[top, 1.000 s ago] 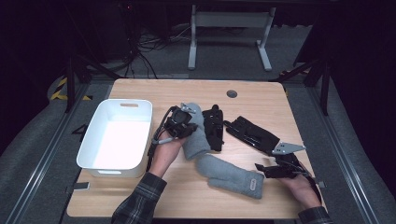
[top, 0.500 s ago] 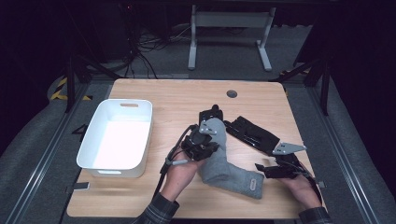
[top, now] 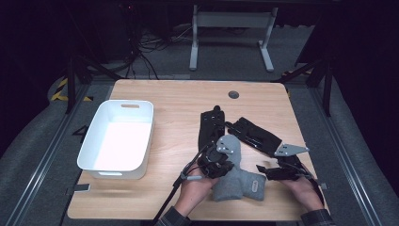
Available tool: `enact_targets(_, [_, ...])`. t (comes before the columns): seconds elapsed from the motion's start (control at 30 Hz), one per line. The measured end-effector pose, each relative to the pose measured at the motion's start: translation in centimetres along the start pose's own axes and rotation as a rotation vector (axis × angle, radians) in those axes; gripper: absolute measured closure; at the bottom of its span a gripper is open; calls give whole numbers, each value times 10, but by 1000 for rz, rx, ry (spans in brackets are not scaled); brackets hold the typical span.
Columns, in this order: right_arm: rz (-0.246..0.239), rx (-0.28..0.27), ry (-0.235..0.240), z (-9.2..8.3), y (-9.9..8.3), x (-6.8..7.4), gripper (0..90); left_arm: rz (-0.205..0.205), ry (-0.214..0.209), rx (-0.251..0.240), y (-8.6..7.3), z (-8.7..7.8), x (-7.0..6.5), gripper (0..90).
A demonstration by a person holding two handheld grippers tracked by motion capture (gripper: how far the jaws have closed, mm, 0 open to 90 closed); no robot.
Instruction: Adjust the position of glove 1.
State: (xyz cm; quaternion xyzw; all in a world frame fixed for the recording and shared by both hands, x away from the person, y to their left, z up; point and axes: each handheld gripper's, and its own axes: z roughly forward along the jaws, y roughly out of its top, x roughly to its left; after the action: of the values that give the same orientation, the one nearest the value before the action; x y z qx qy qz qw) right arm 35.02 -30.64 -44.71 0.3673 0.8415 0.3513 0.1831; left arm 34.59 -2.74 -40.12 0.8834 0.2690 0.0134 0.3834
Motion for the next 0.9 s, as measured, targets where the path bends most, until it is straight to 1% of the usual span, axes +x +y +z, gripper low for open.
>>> enact_targets(0.07, [-2,-8,2,-1,1,1,244,13,-1,-3,1,0,0,758])
enact_targets(0.13, [-3,-14,7,-3,3,3,248,28,16,-12,3,-2,0,683])
enact_targets(0.17, [-2,-20,10,-4,4,4,251,33,11,-18,4,-4,1,651])
enact_targets(0.2, [-2,-26,12,-5,5,6,260,41,12,-21,6,-6,3,631])
enact_targets(0.23, [-1,-31,21,-6,6,7,273,47,24,-23,8,-7,5,606])
enact_targets(0.27, [0,-36,28,-8,6,8,282,62,25,-16,10,-9,8,590])
enact_targets(0.3, [4,-44,36,-10,7,10,294,66,34,-20,13,-10,11,581])
enact_targets(0.33, [5,-47,44,-12,8,11,318,68,36,-33,16,-11,16,567])
enact_targets(0.4, [8,-57,68,-16,11,15,364,76,39,-29,22,-11,25,535])
enact_targets(0.43, [8,-59,77,-17,12,17,398,81,35,-29,26,-10,33,516])
enact_targets(0.47, [6,-67,97,-19,13,20,417,90,30,-27,29,-9,41,503])
enact_targets(0.5, [6,-72,111,-21,15,23,435,92,31,-18,32,-7,48,492])
enact_targets(0.57, [6,-79,150,-23,17,29,461,90,35,-21,37,-5,62,463])
enact_targets(0.67, [-5,-85,196,-27,20,39,498,106,37,-18,46,-1,78,439])
enact_targets(0.77, [-25,-86,233,-28,23,48,516,106,21,-20,54,5,90,410])
enact_targets(0.8, [-35,-83,240,-29,23,52,524,112,18,-17,57,8,93,403])
enact_targets(0.83, [-35,-83,240,-29,23,52,524,112,18,-17,57,8,93,393])
enact_targets(0.87, [-58,-81,258,-30,25,59,537,110,-7,-11,61,13,99,392])
enact_targets(0.9, [-63,-79,265,-30,25,62,537,105,-10,-13,61,16,102,389])
